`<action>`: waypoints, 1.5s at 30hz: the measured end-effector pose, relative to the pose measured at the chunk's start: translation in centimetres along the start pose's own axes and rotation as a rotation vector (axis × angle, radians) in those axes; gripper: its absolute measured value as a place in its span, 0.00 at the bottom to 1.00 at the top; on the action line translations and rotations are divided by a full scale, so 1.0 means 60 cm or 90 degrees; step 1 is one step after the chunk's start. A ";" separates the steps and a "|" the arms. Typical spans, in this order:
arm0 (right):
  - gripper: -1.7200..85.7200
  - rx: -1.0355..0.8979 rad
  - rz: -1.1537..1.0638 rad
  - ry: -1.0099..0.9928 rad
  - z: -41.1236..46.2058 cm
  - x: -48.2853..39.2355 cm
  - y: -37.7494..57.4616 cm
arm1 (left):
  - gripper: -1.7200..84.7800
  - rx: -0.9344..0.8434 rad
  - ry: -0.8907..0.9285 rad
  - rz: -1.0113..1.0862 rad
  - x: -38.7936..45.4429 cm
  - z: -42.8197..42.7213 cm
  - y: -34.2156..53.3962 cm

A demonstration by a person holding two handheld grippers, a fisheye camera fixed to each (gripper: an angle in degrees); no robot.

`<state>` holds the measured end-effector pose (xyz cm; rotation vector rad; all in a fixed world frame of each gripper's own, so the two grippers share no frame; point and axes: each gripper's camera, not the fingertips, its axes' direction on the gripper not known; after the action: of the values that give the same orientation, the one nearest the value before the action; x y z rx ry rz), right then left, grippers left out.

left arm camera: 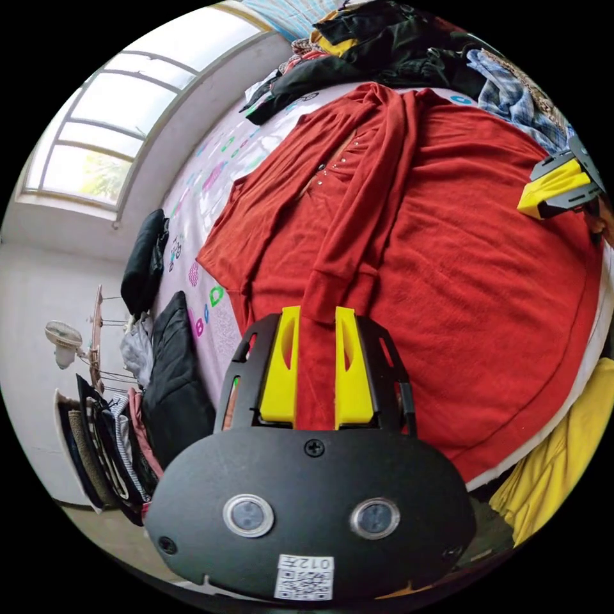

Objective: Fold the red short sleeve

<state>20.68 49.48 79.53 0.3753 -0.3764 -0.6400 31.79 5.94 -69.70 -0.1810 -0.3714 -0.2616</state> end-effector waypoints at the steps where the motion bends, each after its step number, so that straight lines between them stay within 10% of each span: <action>1: 0.03 0.000 0.003 -0.007 -0.003 0.008 -0.007 | 0.09 0.001 0.002 0.007 0.001 0.001 -0.006; 8: 0.03 0.008 0.023 -0.057 -0.030 0.057 -0.044 | 0.03 -0.026 -0.020 0.045 0.005 0.027 -0.039; 26: 0.05 0.062 0.104 0.199 -0.176 0.382 -0.344 | 0.02 0.105 0.494 -0.181 -0.313 0.120 0.009; 37: 0.04 -0.029 0.283 0.074 -0.153 0.528 -0.477 | 0.02 0.106 0.496 -0.162 -0.368 0.234 0.022; 45: 0.03 0.165 0.466 -0.148 -0.244 0.664 -0.502 | 0.02 0.093 0.564 -0.212 -0.436 0.363 0.058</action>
<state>41.60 5.08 62.19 0.3767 -0.7754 0.0869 1.98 19.81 -60.13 0.1497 0.4662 -0.6063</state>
